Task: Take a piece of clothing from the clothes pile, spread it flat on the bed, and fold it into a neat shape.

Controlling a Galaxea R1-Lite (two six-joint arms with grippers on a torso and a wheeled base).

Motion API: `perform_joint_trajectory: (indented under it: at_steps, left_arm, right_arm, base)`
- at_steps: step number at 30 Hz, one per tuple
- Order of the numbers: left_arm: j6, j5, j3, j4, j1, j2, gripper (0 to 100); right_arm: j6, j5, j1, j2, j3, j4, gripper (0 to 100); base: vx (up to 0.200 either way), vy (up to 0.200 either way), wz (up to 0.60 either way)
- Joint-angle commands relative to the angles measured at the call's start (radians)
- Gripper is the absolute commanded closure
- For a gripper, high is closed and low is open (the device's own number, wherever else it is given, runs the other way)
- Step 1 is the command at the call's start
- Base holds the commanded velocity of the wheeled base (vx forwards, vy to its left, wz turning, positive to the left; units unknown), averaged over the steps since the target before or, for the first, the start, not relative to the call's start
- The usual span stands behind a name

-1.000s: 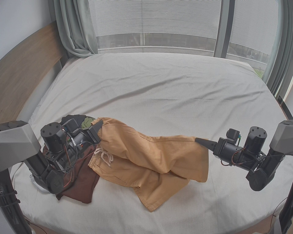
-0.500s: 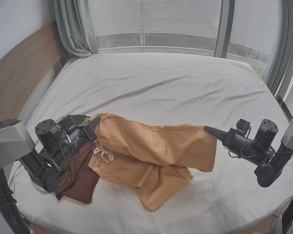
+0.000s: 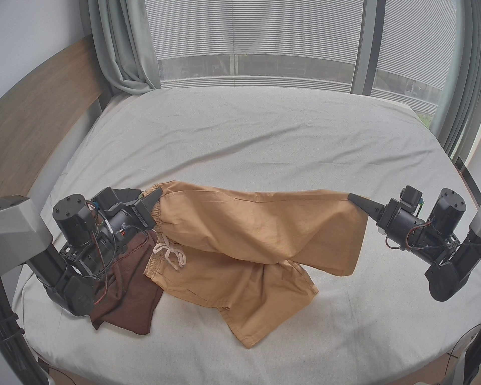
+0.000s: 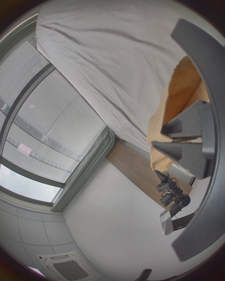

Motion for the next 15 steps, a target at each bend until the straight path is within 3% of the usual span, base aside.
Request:
perform_joint_trajectory:
  at_steps: [1, 15]
  left_arm:
    - [-0.001, 0.0, 0.001, -0.002, 0.0, -0.002, 100]
    - [-0.001, -0.009, 0.002, -0.002, 0.016, -0.009, 100]
  right_arm:
    - [0.0, 0.0, -0.009, -0.008, -0.002, -0.001, 100]
    - [0.003, 0.0, -0.032, -0.006, -0.028, -0.002, 100]
  base:
    - [0.0, 0.0, 0.0]
    - [0.0, 0.0, 0.0]
